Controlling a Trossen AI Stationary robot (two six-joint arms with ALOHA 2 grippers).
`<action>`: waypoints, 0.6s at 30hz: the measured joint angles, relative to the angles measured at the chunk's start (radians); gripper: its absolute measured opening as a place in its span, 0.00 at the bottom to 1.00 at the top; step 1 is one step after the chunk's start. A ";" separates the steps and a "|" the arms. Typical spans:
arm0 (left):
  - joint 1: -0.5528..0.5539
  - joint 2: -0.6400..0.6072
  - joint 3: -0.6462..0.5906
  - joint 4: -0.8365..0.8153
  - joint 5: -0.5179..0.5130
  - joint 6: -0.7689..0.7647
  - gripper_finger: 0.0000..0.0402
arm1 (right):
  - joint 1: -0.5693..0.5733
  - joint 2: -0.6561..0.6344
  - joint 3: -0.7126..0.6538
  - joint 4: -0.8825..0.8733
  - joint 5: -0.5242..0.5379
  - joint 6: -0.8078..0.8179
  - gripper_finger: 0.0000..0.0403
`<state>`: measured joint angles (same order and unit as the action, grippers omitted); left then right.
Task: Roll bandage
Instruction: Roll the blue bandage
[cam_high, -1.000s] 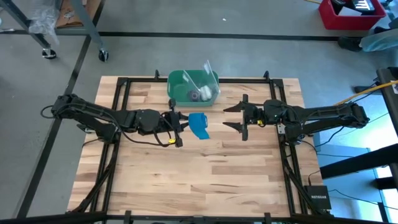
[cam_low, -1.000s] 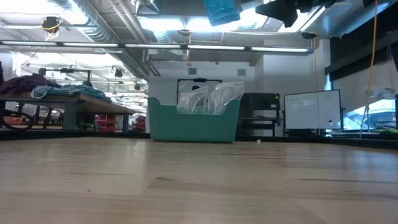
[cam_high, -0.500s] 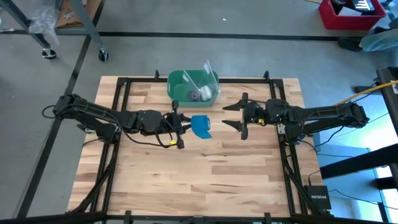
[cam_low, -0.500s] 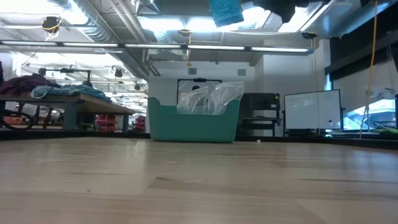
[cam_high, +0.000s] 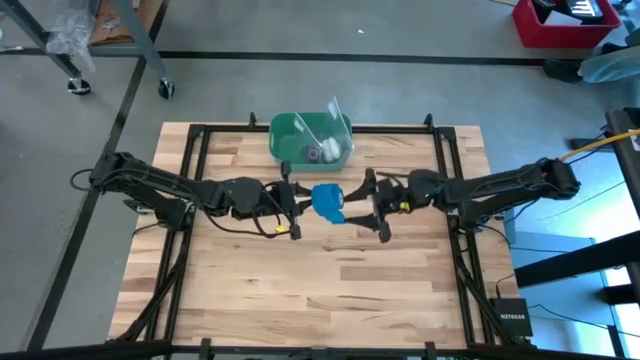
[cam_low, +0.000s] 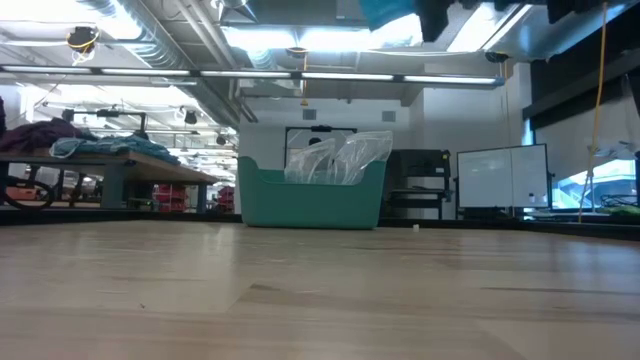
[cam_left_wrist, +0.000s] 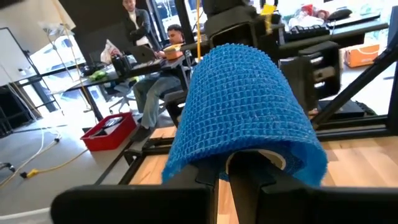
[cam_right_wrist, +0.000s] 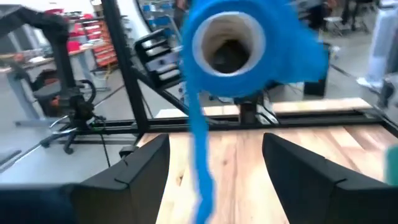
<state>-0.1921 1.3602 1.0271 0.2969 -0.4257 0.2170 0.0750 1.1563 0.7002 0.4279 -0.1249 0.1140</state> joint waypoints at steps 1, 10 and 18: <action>0.000 0.000 0.000 -0.001 0.000 0.003 0.04 | 0.007 0.013 0.006 0.002 0.000 -0.021 0.64; 0.000 0.000 0.000 -0.005 -0.004 0.022 0.04 | 0.076 0.066 0.138 -0.186 0.053 -0.118 0.62; 0.000 0.000 0.000 -0.001 -0.005 0.026 0.04 | 0.096 0.073 0.146 -0.218 0.134 -0.178 0.22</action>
<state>-0.1921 1.3598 1.0267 0.2963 -0.4311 0.2432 0.1707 1.2293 0.8463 0.2097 0.0090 -0.0636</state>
